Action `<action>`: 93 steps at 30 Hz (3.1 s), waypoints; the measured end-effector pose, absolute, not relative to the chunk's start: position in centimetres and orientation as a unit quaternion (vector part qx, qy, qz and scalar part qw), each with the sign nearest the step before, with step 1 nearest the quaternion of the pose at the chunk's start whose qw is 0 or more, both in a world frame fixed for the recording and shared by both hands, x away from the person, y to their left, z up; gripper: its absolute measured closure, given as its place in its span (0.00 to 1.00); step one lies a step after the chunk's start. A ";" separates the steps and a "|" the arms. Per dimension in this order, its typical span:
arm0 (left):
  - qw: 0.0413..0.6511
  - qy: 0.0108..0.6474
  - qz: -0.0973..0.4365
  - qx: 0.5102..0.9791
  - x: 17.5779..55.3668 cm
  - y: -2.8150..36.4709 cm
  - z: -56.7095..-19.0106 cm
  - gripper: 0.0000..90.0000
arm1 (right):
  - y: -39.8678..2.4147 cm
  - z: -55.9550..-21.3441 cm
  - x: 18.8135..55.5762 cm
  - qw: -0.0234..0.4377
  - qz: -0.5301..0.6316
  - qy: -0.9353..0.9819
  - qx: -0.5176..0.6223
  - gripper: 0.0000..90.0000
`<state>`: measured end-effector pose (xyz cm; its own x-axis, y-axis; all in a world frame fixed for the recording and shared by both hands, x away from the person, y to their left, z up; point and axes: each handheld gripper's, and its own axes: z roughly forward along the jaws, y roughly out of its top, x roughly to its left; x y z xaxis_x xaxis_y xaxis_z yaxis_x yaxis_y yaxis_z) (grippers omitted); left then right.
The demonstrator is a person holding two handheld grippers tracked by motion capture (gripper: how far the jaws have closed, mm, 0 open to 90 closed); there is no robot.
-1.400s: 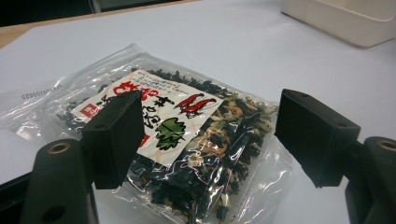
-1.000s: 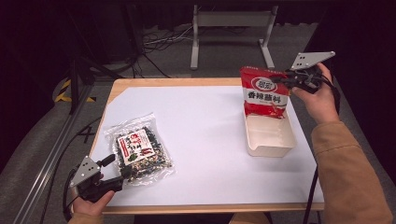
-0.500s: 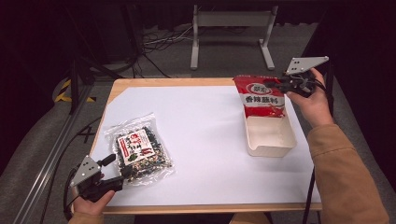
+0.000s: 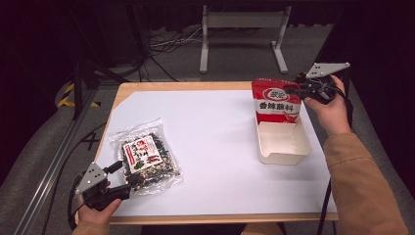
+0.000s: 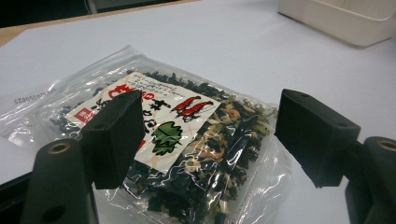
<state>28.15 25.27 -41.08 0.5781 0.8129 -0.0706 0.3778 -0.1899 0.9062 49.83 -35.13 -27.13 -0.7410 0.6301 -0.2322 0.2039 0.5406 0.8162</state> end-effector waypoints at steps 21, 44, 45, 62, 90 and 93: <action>0.491 0.403 0.221 0.740 28.3 25.2 -41.1 0.27 | -35.9 -28.1 49.5 0.261 0.402 0.831 0.283 0.91; 0.494 0.410 0.221 0.735 28.6 25.4 -41.0 0.27 | -34.7 -25.3 45.0 0.293 0.460 0.784 0.297 0.40; 0.494 0.410 0.221 0.735 28.6 25.4 -41.0 0.27 | -34.4 -25.1 44.6 0.291 0.461 0.783 0.299 0.40; 0.489 0.421 0.215 0.733 28.6 25.3 -40.8 0.26 | -32.2 -26.2 39.5 0.246 0.491 0.788 0.279 0.38; 0.460 0.449 0.222 0.733 29.4 25.5 -39.9 0.23 | -30.4 -31.9 35.7 0.207 0.509 0.793 0.263 0.42; 0.456 0.457 0.216 0.733 29.8 25.7 -39.7 0.23 | -30.4 -32.1 35.5 0.205 0.508 0.794 0.263 0.41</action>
